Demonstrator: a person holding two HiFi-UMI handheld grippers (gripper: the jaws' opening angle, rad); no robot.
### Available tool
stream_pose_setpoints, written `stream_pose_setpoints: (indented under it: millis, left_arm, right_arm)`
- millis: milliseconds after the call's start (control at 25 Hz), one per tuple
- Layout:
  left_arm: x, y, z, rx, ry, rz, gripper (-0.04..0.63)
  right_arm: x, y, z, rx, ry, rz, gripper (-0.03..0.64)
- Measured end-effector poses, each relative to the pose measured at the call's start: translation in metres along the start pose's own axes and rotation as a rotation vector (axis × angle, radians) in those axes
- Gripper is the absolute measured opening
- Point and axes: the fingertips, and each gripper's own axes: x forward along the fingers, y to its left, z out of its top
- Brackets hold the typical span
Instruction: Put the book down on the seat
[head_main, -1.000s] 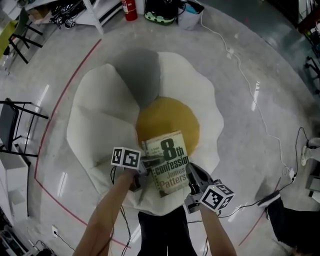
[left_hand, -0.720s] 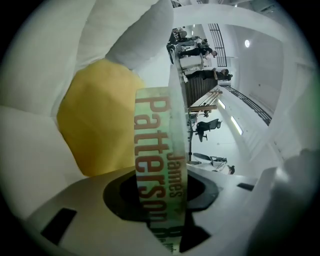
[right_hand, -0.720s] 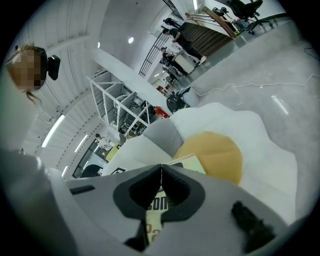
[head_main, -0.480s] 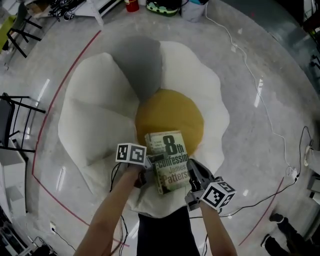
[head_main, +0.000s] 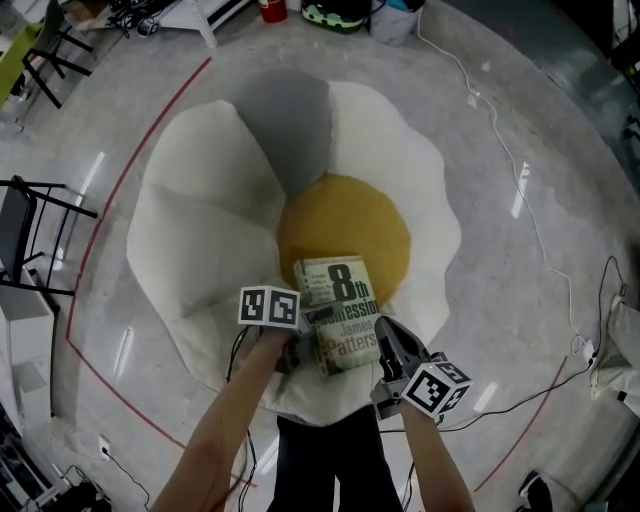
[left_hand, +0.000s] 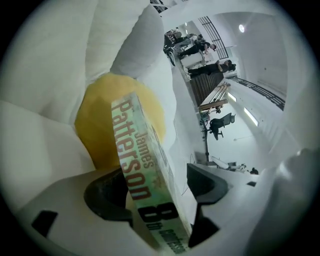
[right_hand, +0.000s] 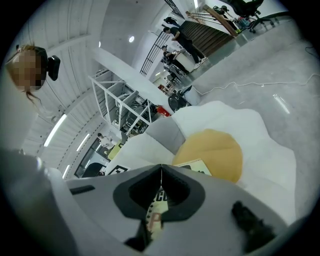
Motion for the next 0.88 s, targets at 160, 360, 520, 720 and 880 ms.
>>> stream_pose_setpoints:
  millis: [160,360,520,720,880]
  left_arm:
    - [-0.017,-0.007,-0.005,-0.024,-0.03,-0.01,0.342]
    - [-0.043,-0.023,-0.013,-0.021,-0.068,-0.015,0.342]
    - [-0.072,-0.044,-0.018,0.066,-0.117,0.007,0.342]
    - [-0.114,-0.071,-0.025,0.188,-0.151,0.066,0.342]
    - [-0.143,-0.114,-0.03,0.27,-0.193,0.063,0.324]
  right_arm:
    - [-0.006,0.013,-0.002,0.004,0.002,0.007,0.012]
    - [-0.018,0.031,-0.002,0.013,-0.005,0.005,0.012]
    - [-0.032,0.053,0.005,0.006,-0.005,0.013,0.012]
    - [-0.045,0.095,0.017,-0.013,-0.009,0.028,0.012]
    - [-0.062,0.129,0.035,-0.028,-0.019,0.037,0.012]
